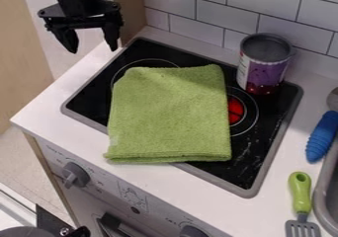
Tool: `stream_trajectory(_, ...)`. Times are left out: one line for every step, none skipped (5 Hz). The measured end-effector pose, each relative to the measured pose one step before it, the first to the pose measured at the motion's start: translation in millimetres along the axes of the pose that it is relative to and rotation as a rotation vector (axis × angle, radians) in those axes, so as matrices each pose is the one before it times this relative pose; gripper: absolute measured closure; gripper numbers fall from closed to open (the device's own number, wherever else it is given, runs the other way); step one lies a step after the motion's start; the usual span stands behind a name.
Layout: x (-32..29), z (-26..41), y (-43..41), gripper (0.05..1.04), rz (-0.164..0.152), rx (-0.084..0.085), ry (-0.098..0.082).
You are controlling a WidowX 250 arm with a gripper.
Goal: Try to pull up the green cloth
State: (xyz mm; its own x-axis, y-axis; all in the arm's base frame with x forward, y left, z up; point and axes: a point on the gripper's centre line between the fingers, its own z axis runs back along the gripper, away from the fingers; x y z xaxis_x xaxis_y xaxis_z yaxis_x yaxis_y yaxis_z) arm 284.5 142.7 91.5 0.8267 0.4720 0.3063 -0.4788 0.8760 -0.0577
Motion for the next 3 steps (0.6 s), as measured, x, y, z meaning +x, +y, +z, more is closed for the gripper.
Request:
stream_trajectory(-7.86,-7.67,-0.29,0.088,0.0027,-0.0046,0.0381)
stream_trajectory(-10.45,0.17,-8.90,0.088,-0.1365,-0.0528,0.0606)
stream_trajectory(-7.19,1.29,-15.97,0.088,-0.0724,-0.0026,0.0250)
